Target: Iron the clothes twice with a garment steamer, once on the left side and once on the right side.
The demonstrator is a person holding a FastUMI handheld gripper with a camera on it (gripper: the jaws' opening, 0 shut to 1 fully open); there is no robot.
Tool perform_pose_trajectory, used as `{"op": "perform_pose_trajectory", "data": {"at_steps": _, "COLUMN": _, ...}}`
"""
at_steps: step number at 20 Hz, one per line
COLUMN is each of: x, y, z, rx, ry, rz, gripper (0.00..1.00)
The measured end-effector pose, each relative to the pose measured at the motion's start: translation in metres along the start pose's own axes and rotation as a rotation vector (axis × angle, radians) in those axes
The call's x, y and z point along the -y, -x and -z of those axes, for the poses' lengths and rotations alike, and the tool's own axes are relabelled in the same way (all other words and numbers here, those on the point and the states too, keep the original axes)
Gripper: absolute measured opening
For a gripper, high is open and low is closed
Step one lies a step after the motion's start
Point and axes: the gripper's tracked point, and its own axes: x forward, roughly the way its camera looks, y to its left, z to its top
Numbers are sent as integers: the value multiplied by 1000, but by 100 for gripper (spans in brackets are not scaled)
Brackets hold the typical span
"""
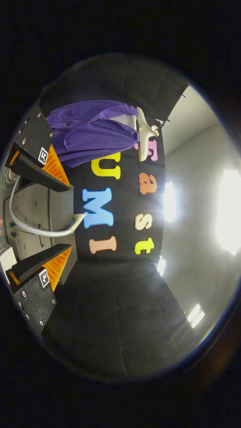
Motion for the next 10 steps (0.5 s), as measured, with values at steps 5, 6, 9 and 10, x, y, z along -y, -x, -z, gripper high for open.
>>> {"op": "perform_pose_trajectory", "data": {"at_steps": 5, "x": 37, "y": -121, "z": 7, "rx": -80, "ry": -44, "rz": -3, "gripper": 96}}
{"op": "perform_pose_trajectory", "data": {"at_steps": 6, "x": 44, "y": -145, "z": 10, "rx": -97, "ry": -45, "rz": -5, "gripper": 96}}
{"op": "perform_pose_trajectory", "data": {"at_steps": 9, "x": 58, "y": -210, "z": 27, "rx": -153, "ry": -75, "rz": -25, "gripper": 96}}
{"op": "perform_pose_trajectory", "data": {"at_steps": 10, "x": 59, "y": -230, "z": 36, "rx": -177, "ry": -95, "rz": -38, "gripper": 95}}
